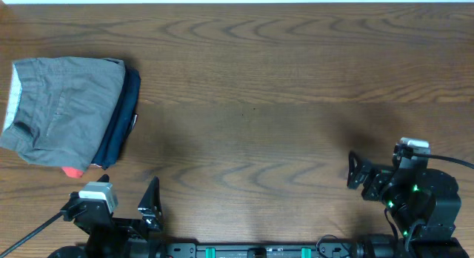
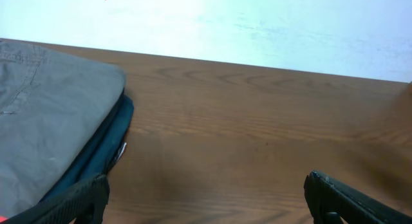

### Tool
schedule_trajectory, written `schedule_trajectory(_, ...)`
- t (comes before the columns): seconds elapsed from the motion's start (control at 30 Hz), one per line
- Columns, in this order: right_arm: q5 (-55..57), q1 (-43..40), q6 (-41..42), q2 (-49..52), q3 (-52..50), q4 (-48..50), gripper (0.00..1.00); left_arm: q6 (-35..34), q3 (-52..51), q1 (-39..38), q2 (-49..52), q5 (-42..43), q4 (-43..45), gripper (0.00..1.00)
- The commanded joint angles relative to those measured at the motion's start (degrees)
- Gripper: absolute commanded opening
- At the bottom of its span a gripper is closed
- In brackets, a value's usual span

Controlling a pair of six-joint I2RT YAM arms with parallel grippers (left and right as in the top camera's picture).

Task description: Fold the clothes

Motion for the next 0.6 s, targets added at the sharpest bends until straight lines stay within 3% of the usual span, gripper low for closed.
schedule_trajectory(0.0,0.76,0.76,0.52,-0.15,-0.48,-2.16,0.99,-0.52,-0.66,-0.07,-0.17,-0.87,-0.02,0.98)
schedule_trajectory(0.57,0.79,0.79,0.44,-3.21,-0.90,-9.92,0.99,-0.52,-0.66,-0.07,-0.17,-0.87,-0.02,0.98)
